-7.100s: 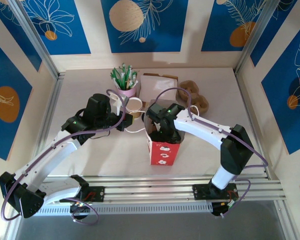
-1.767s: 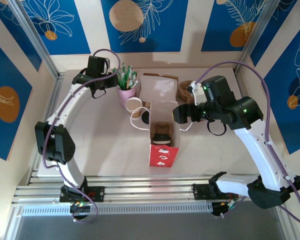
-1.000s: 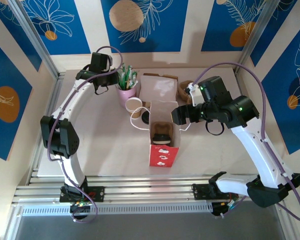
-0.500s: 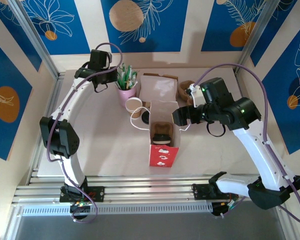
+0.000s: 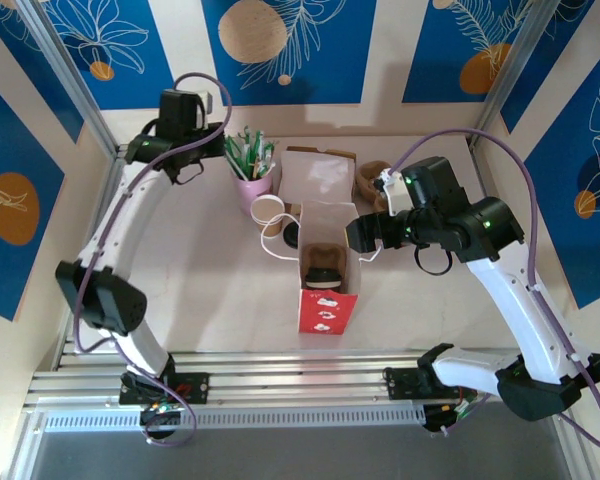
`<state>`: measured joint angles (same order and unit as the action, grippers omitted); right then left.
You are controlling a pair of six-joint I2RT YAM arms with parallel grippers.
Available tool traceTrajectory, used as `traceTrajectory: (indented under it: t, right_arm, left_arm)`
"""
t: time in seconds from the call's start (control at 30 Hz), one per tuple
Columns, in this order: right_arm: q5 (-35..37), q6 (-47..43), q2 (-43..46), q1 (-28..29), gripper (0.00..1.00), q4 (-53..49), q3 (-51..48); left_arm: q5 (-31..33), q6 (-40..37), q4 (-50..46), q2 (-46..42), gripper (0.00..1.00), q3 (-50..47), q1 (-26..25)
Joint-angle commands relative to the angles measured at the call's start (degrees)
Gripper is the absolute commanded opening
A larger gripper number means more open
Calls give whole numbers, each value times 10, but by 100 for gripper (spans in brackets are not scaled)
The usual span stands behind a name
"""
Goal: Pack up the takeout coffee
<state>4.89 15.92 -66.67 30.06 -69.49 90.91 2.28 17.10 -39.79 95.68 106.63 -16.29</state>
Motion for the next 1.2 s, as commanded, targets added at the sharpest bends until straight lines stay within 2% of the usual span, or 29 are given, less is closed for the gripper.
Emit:
traceTrajectory:
  t: [0.0,0.27,0.4,0.57,0.67,0.77,0.93,1.17]
  right_arm:
    - [-7,-5,11,-6,90,15,-7]
    - [-9,1,11,-22,90,27,0]
    - [-8,6,14,-34,90,36,-1]
    - [-21,19,17,-60,90,56,-12]
    - [-36,29,19,-81,90,71,-18]
    - [-57,41,20,-107,90,85,-20]
    - [-92,64,27,-155,90,106,-19]
    - [-132,90,34,-187,90,127,-22]
  left_arm:
    - [8,-17,-19,-58,0,19,-5]
    - [-1,-34,-57,-152,0,51,-10]
    - [-27,-49,-63,-214,0,75,-29]
    - [-91,-34,-61,-262,0,100,-72]
    - [-119,-18,-63,-273,0,104,-108]
    - [-118,-12,-61,-273,0,102,-164]
    - [-69,-35,-71,-244,0,92,-265]
    - [-3,-64,-68,-193,0,45,-344]
